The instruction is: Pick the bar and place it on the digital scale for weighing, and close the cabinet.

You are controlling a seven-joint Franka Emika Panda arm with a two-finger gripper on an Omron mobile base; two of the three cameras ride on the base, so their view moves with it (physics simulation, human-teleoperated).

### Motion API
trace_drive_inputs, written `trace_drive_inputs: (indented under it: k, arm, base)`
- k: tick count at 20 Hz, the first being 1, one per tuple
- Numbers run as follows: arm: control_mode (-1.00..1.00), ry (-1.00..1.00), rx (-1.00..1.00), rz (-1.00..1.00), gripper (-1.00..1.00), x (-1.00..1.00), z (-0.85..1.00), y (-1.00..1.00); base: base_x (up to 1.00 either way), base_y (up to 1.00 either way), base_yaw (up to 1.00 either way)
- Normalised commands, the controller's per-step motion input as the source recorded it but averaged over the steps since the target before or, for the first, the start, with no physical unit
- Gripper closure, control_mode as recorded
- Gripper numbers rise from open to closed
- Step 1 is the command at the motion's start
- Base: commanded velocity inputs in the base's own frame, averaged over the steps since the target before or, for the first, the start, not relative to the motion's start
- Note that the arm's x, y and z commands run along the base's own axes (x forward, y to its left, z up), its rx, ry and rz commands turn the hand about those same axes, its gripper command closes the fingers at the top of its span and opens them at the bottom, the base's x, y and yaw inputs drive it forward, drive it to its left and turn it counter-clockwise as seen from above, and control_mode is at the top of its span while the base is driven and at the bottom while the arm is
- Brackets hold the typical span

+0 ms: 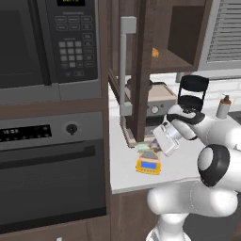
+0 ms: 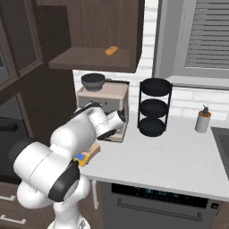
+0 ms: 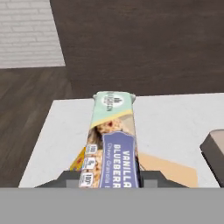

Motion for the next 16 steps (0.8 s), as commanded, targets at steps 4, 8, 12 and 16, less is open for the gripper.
trace_drive_inputs:
  k: [4, 8, 12, 16]
  arm:
    - [-1.00, 0.00, 0.00, 0.00, 1.00, 0.22, -0.26, 0.00]
    - [-1.00, 0.00, 0.00, 0.00, 1.00, 0.09, -0.29, 0.00]
    - [-1.00, 0.00, 0.00, 0.00, 1.00, 0.17, -0.34, 0.00]
    - [-1.00, 0.00, 0.00, 0.00, 1.00, 0.18, -0.29, 0.00]
  base:
    - [0.00, 0.00, 0.00]
    - [0.00, 0.00, 0.00]
    - [0.00, 0.00, 0.00]
    - [0.00, 0.00, 0.00]
